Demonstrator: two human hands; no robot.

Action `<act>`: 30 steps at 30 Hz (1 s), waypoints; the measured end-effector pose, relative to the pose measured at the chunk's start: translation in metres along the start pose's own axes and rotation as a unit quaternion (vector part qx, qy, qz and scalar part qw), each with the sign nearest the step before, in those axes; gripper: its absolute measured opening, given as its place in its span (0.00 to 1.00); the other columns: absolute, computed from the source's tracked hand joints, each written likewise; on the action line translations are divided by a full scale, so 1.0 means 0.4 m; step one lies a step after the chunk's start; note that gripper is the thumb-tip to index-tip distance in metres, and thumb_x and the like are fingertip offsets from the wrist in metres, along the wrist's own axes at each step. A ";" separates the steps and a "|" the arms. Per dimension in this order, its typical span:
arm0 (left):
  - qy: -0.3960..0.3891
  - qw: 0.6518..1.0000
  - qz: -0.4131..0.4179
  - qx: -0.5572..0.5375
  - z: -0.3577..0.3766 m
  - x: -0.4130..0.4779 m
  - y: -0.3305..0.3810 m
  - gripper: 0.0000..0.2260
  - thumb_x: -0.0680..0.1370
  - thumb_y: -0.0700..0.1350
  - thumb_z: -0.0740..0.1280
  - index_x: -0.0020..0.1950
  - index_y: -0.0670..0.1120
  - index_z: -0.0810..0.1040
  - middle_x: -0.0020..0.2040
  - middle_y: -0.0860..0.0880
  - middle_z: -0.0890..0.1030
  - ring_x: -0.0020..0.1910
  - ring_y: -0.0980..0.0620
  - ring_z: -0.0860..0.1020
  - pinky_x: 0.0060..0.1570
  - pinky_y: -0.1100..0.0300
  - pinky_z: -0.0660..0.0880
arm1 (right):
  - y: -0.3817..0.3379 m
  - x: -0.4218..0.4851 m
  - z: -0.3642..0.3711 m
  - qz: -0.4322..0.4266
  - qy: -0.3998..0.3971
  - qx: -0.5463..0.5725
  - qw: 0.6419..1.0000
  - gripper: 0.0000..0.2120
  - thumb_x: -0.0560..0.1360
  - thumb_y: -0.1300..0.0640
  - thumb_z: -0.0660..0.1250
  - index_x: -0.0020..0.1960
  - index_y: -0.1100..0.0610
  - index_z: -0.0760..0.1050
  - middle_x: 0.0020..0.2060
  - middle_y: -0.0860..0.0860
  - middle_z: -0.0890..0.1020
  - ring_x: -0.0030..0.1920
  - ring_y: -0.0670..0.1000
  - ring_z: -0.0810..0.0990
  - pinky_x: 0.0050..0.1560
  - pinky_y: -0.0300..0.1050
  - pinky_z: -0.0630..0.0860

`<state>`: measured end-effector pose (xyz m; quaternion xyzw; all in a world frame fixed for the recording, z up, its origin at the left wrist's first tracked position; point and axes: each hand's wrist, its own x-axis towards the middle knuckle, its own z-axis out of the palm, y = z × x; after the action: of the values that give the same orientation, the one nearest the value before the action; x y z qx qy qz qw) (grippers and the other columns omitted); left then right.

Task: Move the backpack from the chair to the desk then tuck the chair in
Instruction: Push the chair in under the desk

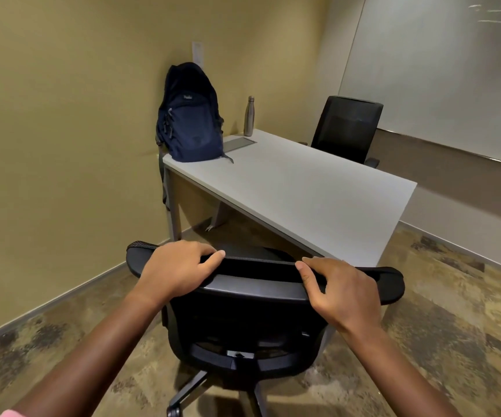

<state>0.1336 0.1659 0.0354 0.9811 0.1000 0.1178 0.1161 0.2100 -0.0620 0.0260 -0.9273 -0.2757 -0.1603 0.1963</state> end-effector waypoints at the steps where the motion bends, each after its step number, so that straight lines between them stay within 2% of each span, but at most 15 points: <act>1: -0.006 1.000 0.004 0.003 0.003 0.010 -0.015 0.18 0.79 0.58 0.52 0.58 0.54 0.77 0.52 0.50 0.83 0.50 0.49 0.78 0.37 0.60 0.67 | -0.009 0.009 0.007 0.003 0.001 -0.003 1.000 0.34 0.69 0.33 0.41 0.54 0.46 0.80 0.52 0.44 0.84 0.55 0.47 0.80 0.51 0.43 0.76; 9: -0.015 1.000 0.021 0.007 0.011 0.108 -0.127 0.19 0.78 0.60 0.52 0.57 0.55 0.78 0.50 0.50 0.83 0.49 0.50 0.79 0.37 0.59 0.68 | -0.072 0.095 0.069 0.024 0.011 -0.016 1.000 0.34 0.68 0.33 0.40 0.54 0.45 0.79 0.51 0.43 0.84 0.52 0.48 0.81 0.45 0.41 0.74; 15: -0.019 0.999 0.034 0.006 0.008 0.198 -0.205 0.20 0.78 0.60 0.52 0.58 0.53 0.77 0.52 0.49 0.83 0.50 0.48 0.78 0.38 0.60 0.68 | -0.114 0.166 0.122 0.037 0.027 -0.023 0.999 0.36 0.67 0.33 0.39 0.54 0.46 0.79 0.51 0.44 0.84 0.52 0.48 0.81 0.37 0.38 0.68; 21: -0.005 0.999 0.039 -0.002 0.006 0.291 -0.273 0.19 0.79 0.57 0.53 0.58 0.52 0.78 0.52 0.46 0.83 0.51 0.45 0.78 0.42 0.57 0.72 | -0.152 0.250 0.181 0.066 0.059 -0.018 0.996 0.34 0.67 0.34 0.40 0.51 0.47 0.81 0.40 0.48 0.86 0.44 0.55 0.82 0.30 0.38 0.63; 23: 0.006 0.999 0.035 -0.002 0.009 0.321 -0.299 0.18 0.79 0.56 0.53 0.56 0.51 0.79 0.51 0.46 0.83 0.50 0.45 0.79 0.42 0.56 0.72 | -0.167 0.277 0.199 0.075 0.073 -0.016 0.994 0.34 0.67 0.34 0.41 0.50 0.47 0.81 0.38 0.49 0.86 0.42 0.56 0.82 0.29 0.38 0.62; 27: 0.049 0.998 0.028 0.000 0.020 0.376 -0.335 0.19 0.79 0.54 0.53 0.48 0.47 0.81 0.43 0.43 0.84 0.44 0.43 0.79 0.35 0.57 0.68 | -0.181 0.329 0.233 0.074 0.085 -0.022 0.993 0.34 0.68 0.34 0.41 0.50 0.48 0.81 0.38 0.49 0.86 0.42 0.55 0.82 0.28 0.35 0.59; 30: 0.073 0.997 0.024 0.003 0.025 0.420 -0.372 0.19 0.79 0.51 0.54 0.43 0.43 0.81 0.40 0.41 0.82 0.40 0.41 0.78 0.32 0.58 0.65 | -0.199 0.370 0.266 0.072 0.099 -0.029 0.992 0.36 0.68 0.34 0.40 0.52 0.50 0.80 0.41 0.51 0.86 0.44 0.56 0.82 0.31 0.40 0.62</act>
<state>0.2708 0.3430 0.0233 0.9724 0.0852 0.1914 0.1027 0.3023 0.1141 0.0152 -0.9295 -0.1827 -0.2448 0.2067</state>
